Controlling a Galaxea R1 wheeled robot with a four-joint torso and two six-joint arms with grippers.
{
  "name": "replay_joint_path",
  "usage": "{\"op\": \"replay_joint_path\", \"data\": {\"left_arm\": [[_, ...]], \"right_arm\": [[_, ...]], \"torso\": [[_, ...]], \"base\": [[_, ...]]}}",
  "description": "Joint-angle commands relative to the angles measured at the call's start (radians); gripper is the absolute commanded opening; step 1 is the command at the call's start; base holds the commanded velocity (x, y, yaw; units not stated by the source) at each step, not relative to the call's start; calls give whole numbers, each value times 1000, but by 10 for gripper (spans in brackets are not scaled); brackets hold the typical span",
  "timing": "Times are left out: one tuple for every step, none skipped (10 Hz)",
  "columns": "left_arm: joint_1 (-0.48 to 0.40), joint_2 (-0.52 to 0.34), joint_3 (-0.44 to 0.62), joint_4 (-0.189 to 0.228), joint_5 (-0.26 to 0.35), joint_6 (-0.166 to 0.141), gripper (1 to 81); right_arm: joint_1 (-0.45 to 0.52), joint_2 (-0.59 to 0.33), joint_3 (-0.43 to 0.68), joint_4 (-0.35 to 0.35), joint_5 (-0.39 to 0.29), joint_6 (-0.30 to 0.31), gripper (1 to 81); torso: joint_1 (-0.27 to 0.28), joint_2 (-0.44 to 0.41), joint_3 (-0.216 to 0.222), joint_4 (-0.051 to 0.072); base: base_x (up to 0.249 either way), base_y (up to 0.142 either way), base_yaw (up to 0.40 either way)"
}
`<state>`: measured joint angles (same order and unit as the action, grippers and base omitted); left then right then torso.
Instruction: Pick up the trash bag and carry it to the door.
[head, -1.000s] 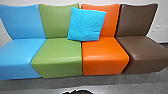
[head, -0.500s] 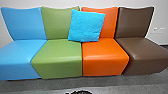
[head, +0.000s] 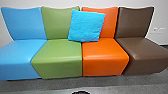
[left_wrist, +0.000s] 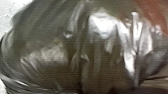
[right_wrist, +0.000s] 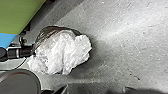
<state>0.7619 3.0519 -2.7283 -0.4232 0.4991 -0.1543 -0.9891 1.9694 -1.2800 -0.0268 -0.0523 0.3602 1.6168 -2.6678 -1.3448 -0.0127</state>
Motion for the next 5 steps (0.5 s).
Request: {"op": "replay_joint_path", "data": {"left_arm": [[-75,-7,-2,4,68,-2,10],[-75,-7,-2,4,68,-1,10],[-75,-7,-1,9,68,-1,10],[-75,-5,-2,9,68,-1,10],[-74,-4,-2,9,68,-1,10]], "right_arm": [[66,-54,28,18,-43,0,811],[65,-54,28,18,-43,0,811],[66,-51,28,18,-43,0,811],[66,-50,28,18,-43,0,811],[66,-50,28,18,-43,0,811]], "torso": [[0,0,0,0],[0,0,0,0],[0,0,0,0],[0,0,0,0],[0,0,0,0]], "base": [[0,0,0],[0,0,0],[0,0,0],[0,0,0],[0,0,0]]}}
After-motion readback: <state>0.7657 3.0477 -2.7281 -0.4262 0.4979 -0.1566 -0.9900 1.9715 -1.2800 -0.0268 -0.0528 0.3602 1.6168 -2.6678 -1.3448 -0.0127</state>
